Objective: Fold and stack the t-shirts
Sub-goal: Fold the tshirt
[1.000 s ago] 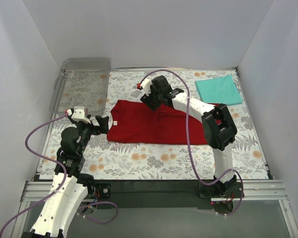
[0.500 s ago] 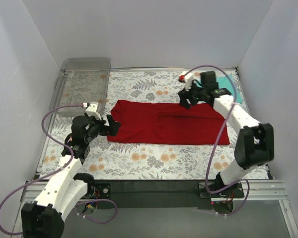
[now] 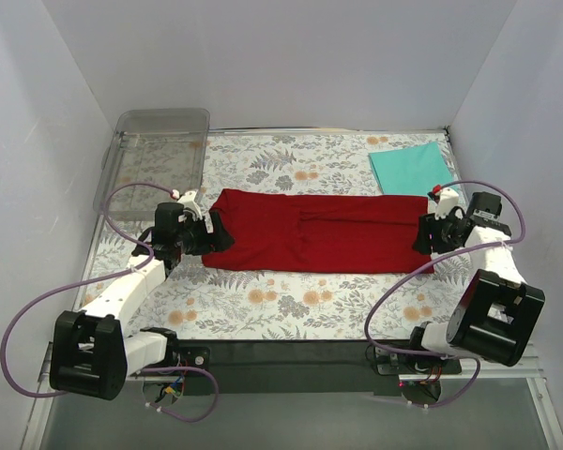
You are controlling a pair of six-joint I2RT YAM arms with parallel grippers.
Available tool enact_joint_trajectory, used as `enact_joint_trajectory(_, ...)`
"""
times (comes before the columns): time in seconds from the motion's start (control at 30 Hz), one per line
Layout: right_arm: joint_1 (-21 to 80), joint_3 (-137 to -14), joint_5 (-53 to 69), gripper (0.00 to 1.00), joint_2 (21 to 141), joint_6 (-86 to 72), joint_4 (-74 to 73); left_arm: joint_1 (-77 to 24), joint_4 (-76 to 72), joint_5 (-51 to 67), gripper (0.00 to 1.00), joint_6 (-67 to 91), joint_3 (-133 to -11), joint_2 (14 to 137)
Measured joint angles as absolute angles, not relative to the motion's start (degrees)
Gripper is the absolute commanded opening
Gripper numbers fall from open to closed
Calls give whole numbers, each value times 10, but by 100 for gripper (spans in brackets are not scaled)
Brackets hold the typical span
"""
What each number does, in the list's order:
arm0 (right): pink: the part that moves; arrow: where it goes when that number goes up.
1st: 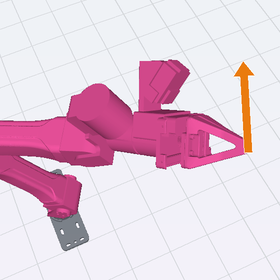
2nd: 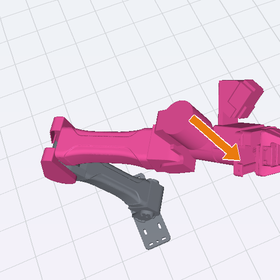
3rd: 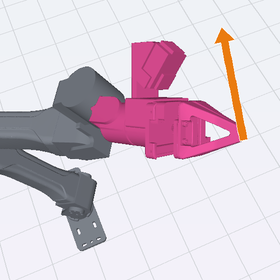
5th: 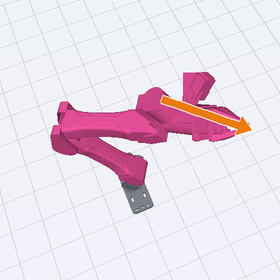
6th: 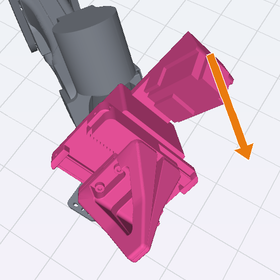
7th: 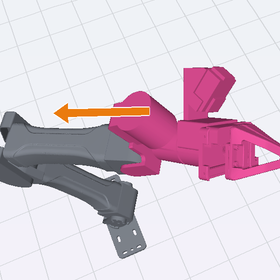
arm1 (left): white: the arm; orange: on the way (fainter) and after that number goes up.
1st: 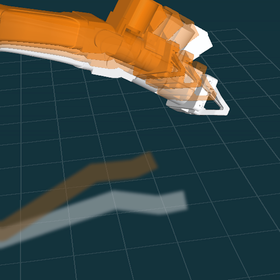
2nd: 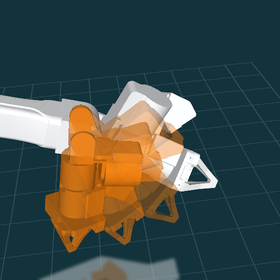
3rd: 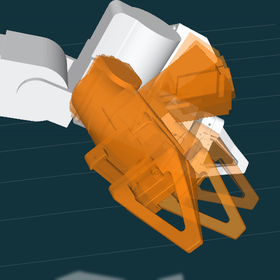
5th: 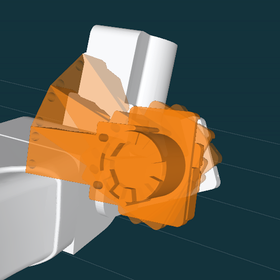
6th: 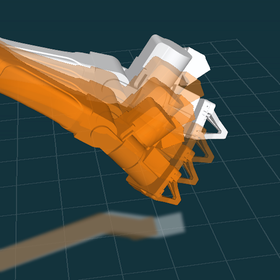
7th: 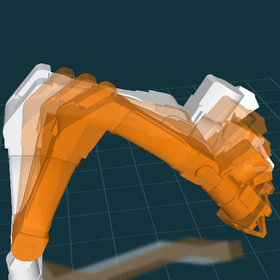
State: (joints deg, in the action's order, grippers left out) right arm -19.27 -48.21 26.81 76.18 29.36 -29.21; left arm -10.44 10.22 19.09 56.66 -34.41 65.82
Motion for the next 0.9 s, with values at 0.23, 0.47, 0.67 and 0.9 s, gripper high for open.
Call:
enact_joint_trajectory(0.23, -235, -463, 266, 48, 802, 304, -296, -104, 129, 169, 74, 559, -346, 662)
enact_joint_trajectory(0.47, -241, -467, 266, 45, 859, 300, -281, -104, 134, 165, 73, 552, -346, 687)
enact_joint_trajectory(0.67, -248, -469, 256, 44, 866, 298, -269, -104, 135, 161, 73, 549, -346, 692)
enact_joint_trajectory(0.9, -263, -470, 248, 43, 862, 298, -267, -104, 135, 161, 73, 548, -346, 702)
